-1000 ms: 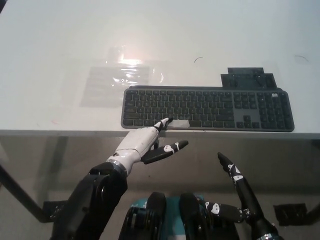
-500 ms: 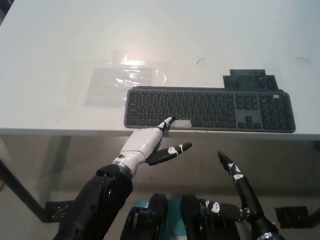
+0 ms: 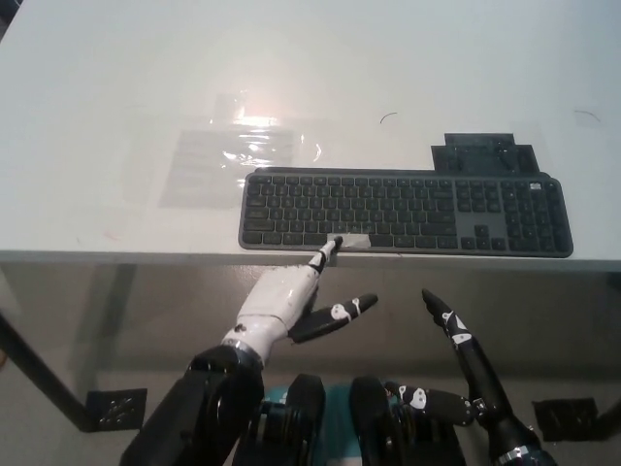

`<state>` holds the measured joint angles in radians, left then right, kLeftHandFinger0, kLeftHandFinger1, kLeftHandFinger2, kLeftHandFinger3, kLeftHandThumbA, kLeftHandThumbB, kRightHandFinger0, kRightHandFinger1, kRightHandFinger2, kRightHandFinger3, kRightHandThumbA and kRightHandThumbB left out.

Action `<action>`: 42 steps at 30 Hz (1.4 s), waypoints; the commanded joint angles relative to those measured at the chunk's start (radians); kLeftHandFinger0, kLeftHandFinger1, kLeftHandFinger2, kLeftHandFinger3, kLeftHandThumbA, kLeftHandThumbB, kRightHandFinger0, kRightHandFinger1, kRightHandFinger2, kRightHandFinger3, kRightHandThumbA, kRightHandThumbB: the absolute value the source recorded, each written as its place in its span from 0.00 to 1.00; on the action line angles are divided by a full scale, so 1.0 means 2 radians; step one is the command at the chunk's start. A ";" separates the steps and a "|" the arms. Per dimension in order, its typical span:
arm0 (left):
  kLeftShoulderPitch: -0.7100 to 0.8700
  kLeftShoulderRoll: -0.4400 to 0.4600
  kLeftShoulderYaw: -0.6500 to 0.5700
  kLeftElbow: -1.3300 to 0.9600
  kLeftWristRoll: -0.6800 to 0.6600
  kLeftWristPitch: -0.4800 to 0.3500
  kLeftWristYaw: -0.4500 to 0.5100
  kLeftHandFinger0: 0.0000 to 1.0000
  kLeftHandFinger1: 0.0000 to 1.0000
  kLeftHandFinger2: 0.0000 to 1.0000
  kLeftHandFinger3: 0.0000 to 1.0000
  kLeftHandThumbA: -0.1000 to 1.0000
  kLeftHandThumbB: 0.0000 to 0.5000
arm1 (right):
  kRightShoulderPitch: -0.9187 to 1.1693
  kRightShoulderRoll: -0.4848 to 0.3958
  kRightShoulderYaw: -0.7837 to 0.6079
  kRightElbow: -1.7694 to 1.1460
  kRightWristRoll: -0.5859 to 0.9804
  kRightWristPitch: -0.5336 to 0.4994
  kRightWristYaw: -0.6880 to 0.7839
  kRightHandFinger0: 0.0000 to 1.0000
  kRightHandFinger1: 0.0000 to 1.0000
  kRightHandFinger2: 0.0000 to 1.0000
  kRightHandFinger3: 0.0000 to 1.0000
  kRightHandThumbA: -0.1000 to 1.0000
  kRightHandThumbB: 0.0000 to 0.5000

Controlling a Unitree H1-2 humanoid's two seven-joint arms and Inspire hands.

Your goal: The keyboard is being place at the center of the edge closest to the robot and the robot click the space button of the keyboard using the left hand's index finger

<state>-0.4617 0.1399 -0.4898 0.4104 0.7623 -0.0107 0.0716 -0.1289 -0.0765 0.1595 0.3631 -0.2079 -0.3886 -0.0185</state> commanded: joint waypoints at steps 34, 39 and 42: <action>0.223 0.107 0.109 -0.457 -0.331 -0.073 -0.109 1.00 1.00 1.00 1.00 1.00 0.77 | -0.008 0.002 0.000 0.000 0.004 -0.028 0.001 1.00 1.00 1.00 1.00 1.00 0.88; 0.243 0.104 0.117 -0.361 -0.310 -0.130 -0.100 1.00 1.00 1.00 1.00 1.00 0.80 | -0.005 0.005 0.000 0.004 0.008 -0.033 0.003 1.00 1.00 1.00 1.00 1.00 0.83; 0.243 0.097 0.123 -0.324 -0.300 -0.145 -0.095 1.00 1.00 1.00 1.00 1.00 0.85 | -0.005 0.005 -0.001 0.005 0.014 -0.033 0.005 1.00 1.00 1.00 1.00 1.00 0.83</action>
<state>0.0102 0.3081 -0.2840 -0.3305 0.3117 -0.0838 -0.1174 -0.1234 -0.0762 0.1597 0.3798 -0.2095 -0.3877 -0.0178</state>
